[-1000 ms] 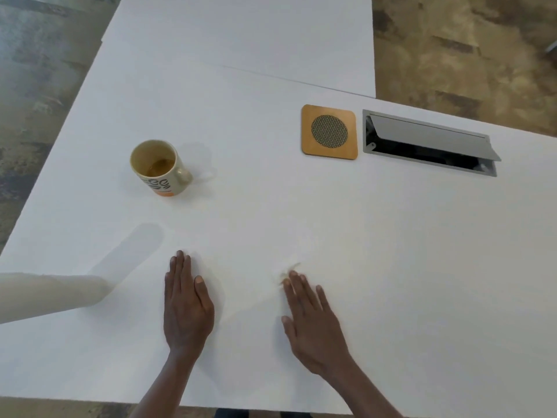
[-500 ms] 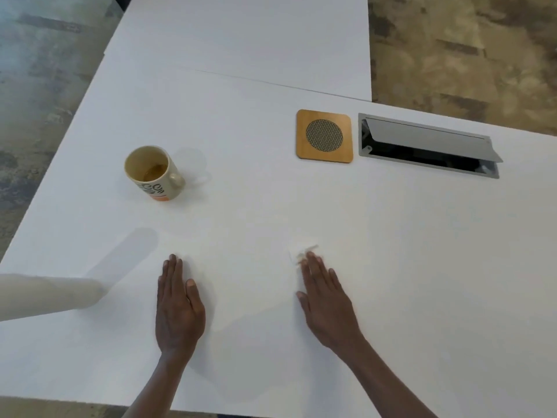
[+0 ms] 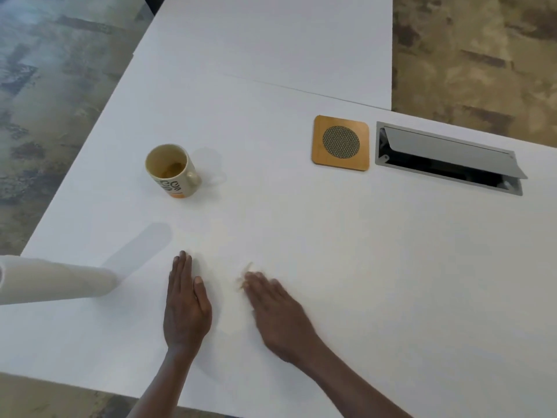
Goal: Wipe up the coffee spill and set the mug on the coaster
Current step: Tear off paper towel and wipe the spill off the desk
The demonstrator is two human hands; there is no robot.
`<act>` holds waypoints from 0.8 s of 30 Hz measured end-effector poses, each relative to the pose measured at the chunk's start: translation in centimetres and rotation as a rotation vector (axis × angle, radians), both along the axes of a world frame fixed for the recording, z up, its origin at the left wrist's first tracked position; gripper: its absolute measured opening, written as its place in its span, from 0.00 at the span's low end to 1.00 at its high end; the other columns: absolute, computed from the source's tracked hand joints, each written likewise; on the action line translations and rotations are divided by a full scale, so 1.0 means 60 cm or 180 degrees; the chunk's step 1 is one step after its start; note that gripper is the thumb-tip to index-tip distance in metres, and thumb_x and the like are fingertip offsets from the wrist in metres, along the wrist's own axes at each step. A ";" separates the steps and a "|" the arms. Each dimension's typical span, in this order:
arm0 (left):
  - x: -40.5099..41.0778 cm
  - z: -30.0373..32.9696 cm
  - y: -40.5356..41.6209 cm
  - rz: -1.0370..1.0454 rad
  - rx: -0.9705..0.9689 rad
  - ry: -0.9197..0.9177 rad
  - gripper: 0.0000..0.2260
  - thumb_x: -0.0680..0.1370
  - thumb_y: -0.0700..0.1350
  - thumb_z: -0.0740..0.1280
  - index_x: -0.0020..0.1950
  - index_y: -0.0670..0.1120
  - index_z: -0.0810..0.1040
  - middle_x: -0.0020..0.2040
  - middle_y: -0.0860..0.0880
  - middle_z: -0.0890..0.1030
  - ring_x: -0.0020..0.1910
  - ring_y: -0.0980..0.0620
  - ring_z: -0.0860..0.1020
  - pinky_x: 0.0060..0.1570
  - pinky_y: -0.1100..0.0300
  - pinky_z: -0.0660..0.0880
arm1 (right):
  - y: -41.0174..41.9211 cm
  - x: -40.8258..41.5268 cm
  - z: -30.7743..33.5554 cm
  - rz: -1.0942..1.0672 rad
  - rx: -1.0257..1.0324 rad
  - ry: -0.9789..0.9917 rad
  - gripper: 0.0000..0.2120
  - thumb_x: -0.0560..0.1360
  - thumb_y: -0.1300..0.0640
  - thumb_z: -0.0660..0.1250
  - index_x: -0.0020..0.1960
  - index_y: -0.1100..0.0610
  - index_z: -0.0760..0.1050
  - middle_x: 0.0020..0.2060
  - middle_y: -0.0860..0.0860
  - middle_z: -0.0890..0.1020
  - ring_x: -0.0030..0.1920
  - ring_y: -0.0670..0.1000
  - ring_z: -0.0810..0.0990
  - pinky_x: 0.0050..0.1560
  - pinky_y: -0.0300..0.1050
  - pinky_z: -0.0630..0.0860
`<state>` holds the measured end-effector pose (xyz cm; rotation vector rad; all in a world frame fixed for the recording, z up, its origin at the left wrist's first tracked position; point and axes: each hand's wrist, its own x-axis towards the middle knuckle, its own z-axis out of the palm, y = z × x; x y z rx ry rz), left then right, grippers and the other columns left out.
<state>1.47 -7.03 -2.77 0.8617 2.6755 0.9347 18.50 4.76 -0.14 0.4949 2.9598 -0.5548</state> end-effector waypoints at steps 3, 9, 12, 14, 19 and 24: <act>0.001 0.000 -0.001 -0.0040 0.0007 -0.0017 0.23 0.84 0.46 0.50 0.78 0.39 0.64 0.80 0.46 0.64 0.81 0.52 0.59 0.77 0.46 0.62 | 0.074 0.008 0.005 -0.0668 0.0290 -0.0121 0.23 0.80 0.59 0.51 0.73 0.64 0.66 0.73 0.59 0.68 0.73 0.58 0.68 0.74 0.55 0.63; -0.005 0.014 0.001 -0.0023 0.0293 -0.0109 0.23 0.84 0.46 0.50 0.77 0.39 0.66 0.79 0.44 0.66 0.80 0.49 0.62 0.77 0.54 0.60 | 0.096 -0.168 0.001 -0.0649 -0.0129 -0.0036 0.26 0.82 0.62 0.49 0.79 0.64 0.49 0.79 0.59 0.50 0.80 0.58 0.48 0.77 0.47 0.41; -0.014 0.033 0.013 0.0406 0.0786 -0.0344 0.21 0.84 0.44 0.52 0.74 0.37 0.69 0.75 0.41 0.71 0.76 0.44 0.67 0.75 0.61 0.61 | -0.001 -0.140 0.004 0.0192 -0.0373 0.0013 0.29 0.78 0.68 0.52 0.79 0.60 0.52 0.79 0.56 0.54 0.79 0.55 0.50 0.78 0.47 0.43; -0.031 0.053 0.031 0.0846 0.1044 -0.0485 0.19 0.84 0.43 0.53 0.71 0.37 0.72 0.70 0.40 0.76 0.71 0.43 0.73 0.71 0.63 0.65 | -0.035 -0.080 0.007 0.0436 -0.0465 0.0189 0.30 0.76 0.68 0.51 0.78 0.58 0.57 0.78 0.53 0.59 0.79 0.52 0.54 0.78 0.46 0.48; -0.087 0.097 0.085 0.1324 0.1248 -0.0807 0.13 0.83 0.42 0.59 0.62 0.39 0.78 0.59 0.45 0.82 0.59 0.47 0.79 0.55 0.75 0.68 | 0.018 0.050 0.024 -0.0108 -0.0011 0.0287 0.26 0.73 0.68 0.55 0.70 0.58 0.73 0.71 0.53 0.73 0.72 0.52 0.71 0.76 0.45 0.60; -0.108 0.127 0.145 0.1361 0.1156 -0.1183 0.15 0.81 0.46 0.66 0.63 0.39 0.77 0.60 0.43 0.81 0.54 0.49 0.80 0.43 0.81 0.68 | 0.093 -0.009 0.030 -0.1439 -0.0133 0.0300 0.29 0.68 0.75 0.68 0.68 0.62 0.74 0.69 0.55 0.74 0.69 0.55 0.74 0.68 0.47 0.72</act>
